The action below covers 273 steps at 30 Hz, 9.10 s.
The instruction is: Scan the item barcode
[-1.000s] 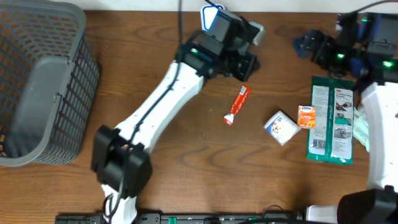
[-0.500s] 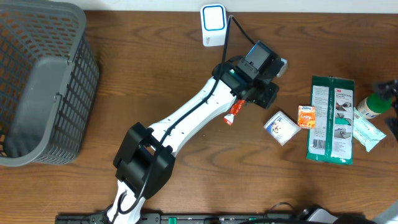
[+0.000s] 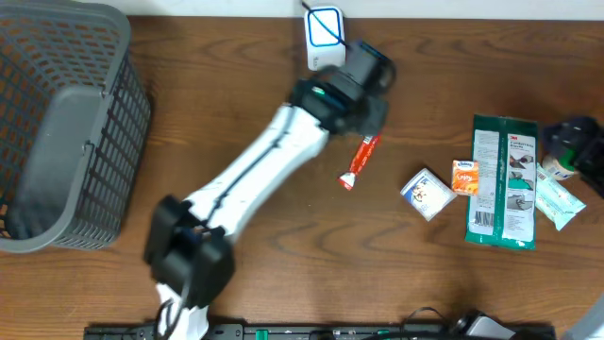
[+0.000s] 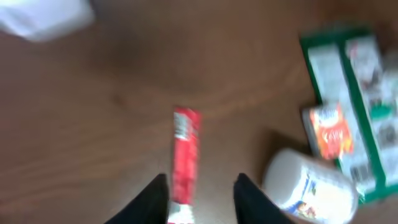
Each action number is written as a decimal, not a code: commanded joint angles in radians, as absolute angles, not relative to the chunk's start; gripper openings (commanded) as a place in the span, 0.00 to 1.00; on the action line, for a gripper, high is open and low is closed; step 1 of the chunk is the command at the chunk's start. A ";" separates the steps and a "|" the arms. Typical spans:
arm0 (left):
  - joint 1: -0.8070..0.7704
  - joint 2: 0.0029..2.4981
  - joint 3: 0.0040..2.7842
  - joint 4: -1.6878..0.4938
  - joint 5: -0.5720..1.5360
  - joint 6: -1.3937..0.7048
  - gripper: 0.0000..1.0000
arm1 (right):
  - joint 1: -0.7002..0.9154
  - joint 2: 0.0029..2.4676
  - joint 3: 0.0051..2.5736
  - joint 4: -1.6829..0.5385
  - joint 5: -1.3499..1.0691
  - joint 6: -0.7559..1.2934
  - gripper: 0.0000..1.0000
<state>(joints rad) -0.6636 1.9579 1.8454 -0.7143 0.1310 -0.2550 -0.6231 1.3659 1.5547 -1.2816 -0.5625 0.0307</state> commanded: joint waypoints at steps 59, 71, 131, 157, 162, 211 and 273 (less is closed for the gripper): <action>-0.518 1.863 1.847 -0.752 0.077 -0.305 0.84 | 0.013 0.468 1.225 -0.649 -0.081 -0.136 0.99; -0.518 1.863 1.847 -0.752 0.077 -0.305 0.84 | 0.013 0.059 0.570 -0.126 -0.118 -0.135 0.99; -0.518 1.863 1.847 -0.752 0.077 -0.305 0.84 | 0.013 0.007 0.006 -0.067 -0.105 -0.083 0.99; -0.518 1.863 1.847 -0.752 0.078 -0.305 0.84 | 0.013 0.007 0.006 -0.067 -0.105 -0.083 0.99; -0.515 1.863 1.847 -0.749 0.059 -0.301 0.84 | 0.013 0.007 0.006 -0.067 -0.105 -0.083 0.99; 0.128 0.951 1.148 -0.862 -0.052 -0.298 0.84 | 0.013 0.007 0.006 -0.067 -0.105 -0.083 0.99; 0.072 0.002 0.004 -0.070 0.050 -0.106 0.84 | 0.013 0.007 0.006 -0.067 -0.105 -0.083 0.99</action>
